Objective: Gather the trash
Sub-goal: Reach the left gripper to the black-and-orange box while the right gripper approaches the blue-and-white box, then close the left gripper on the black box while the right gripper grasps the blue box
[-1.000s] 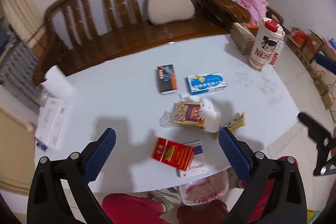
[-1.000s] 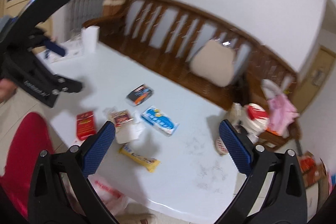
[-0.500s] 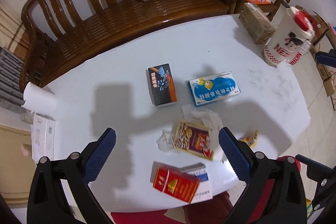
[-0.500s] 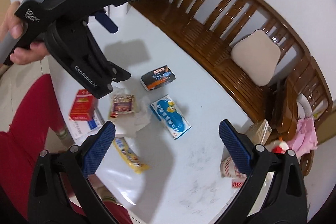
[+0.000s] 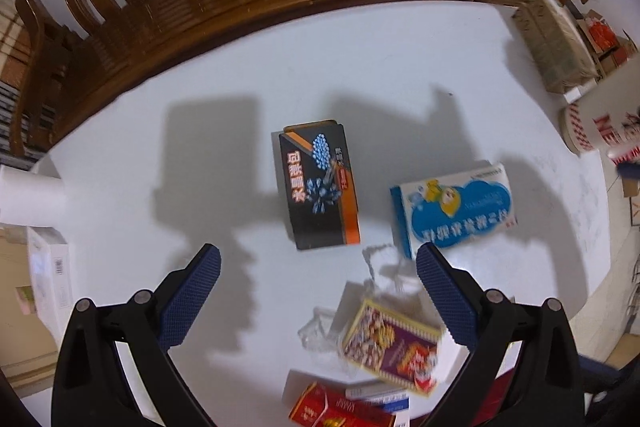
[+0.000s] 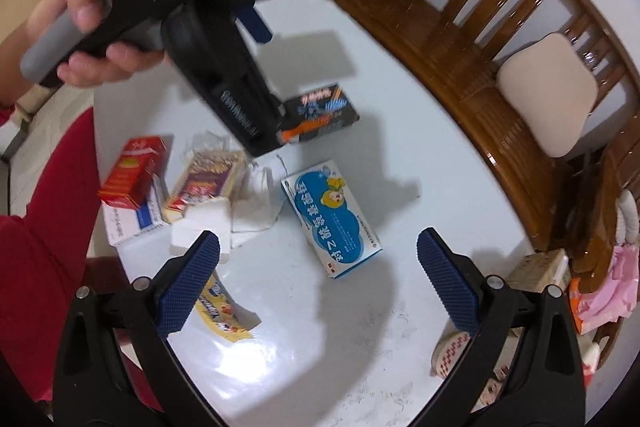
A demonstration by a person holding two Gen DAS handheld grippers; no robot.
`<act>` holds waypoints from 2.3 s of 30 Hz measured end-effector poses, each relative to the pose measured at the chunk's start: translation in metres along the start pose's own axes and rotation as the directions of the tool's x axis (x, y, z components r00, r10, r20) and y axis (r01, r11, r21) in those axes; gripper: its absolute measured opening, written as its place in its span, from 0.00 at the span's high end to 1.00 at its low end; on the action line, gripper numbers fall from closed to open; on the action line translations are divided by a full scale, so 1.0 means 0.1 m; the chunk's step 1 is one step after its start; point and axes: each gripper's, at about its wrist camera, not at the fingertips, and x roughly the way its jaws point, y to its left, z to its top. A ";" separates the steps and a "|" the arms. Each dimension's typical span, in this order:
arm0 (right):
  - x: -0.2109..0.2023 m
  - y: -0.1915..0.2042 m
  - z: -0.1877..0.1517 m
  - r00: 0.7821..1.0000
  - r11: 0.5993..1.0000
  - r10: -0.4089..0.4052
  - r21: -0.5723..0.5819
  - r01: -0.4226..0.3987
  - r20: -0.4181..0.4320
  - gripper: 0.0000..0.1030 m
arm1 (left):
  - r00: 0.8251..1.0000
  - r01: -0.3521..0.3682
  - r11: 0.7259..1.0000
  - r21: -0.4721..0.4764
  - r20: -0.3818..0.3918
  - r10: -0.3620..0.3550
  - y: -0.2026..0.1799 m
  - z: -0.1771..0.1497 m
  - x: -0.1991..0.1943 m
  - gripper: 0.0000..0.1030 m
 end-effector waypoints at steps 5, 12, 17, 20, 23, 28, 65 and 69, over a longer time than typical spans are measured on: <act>0.38 -0.04 0.03 0.997 0.999 0.038 -0.023 -0.039 -0.073 0.06 | 0.999 0.002 1.000 -0.011 -0.034 -0.003 0.07 0.14 0.24 0.07; 0.76 -0.04 0.07 0.988 0.996 0.064 -0.047 -0.071 -0.139 0.06 | 0.998 0.014 1.000 -0.026 -0.061 -0.015 0.13 0.30 0.48 0.07; 0.99 -0.05 0.09 0.979 0.994 0.078 -0.064 -0.092 -0.189 0.06 | 0.997 0.006 1.000 -0.011 -0.073 -0.007 0.12 0.37 0.60 0.07; 1.10 -0.07 0.09 0.975 0.993 0.078 -0.073 -0.095 -0.207 0.06 | 0.997 0.009 1.000 -0.012 -0.079 -0.010 0.15 0.39 0.67 0.07; 1.21 -0.12 0.10 0.973 0.994 0.064 -0.076 -0.082 -0.224 0.06 | 0.997 0.025 0.999 -0.042 -0.073 -0.028 0.20 0.42 0.73 0.07; 1.34 -0.23 0.12 0.972 0.995 0.052 -0.071 -0.071 -0.230 0.06 | 0.993 0.067 0.994 -0.085 -0.089 -0.075 0.30 0.46 0.82 0.07; 1.01 -0.33 0.16 0.985 0.982 -0.135 0.121 0.148 -0.110 0.38 | 0.997 0.082 0.992 -0.100 0.004 -0.082 0.50 0.26 0.46 0.49; 0.98 -0.21 0.13 0.980 0.974 -0.152 0.146 0.171 -0.131 0.39 | 0.997 0.076 0.992 -0.100 0.023 -0.074 0.52 0.14 0.30 0.49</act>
